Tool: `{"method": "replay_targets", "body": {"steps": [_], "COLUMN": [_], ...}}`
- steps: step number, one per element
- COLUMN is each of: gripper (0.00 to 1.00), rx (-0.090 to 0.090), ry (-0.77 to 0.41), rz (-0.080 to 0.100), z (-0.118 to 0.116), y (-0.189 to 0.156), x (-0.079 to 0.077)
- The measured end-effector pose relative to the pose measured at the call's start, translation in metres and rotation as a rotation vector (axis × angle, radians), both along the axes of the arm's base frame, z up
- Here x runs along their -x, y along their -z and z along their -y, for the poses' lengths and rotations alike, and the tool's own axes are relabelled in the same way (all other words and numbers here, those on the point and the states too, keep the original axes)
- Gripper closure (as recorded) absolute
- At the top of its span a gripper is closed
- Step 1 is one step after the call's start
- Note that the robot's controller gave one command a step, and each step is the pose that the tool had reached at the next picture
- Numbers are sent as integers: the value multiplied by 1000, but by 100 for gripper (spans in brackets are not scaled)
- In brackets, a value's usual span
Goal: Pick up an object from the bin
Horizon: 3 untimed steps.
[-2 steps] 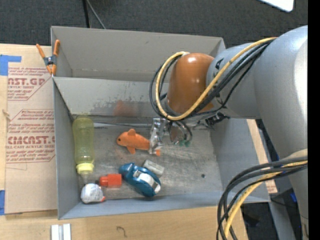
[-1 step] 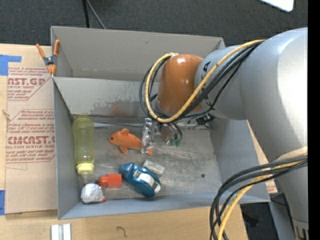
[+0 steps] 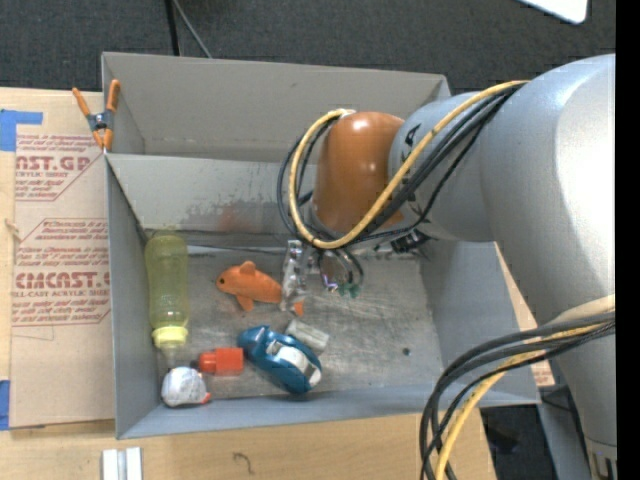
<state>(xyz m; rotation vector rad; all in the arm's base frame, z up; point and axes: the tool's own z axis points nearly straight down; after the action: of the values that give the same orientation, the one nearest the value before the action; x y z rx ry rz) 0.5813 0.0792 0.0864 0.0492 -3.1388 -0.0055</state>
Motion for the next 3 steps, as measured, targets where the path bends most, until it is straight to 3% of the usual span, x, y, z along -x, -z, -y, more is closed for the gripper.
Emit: {"method": "replay_targets", "body": {"steps": [1,2,3], "gripper": [100,0,0], "rx": [5,2,2], "ry": [-19,-20,-20], "rz": [9,8,8], "z": [-11,-13,-13], "y": [3,5,5], "x": [-6,-5,-5]}}
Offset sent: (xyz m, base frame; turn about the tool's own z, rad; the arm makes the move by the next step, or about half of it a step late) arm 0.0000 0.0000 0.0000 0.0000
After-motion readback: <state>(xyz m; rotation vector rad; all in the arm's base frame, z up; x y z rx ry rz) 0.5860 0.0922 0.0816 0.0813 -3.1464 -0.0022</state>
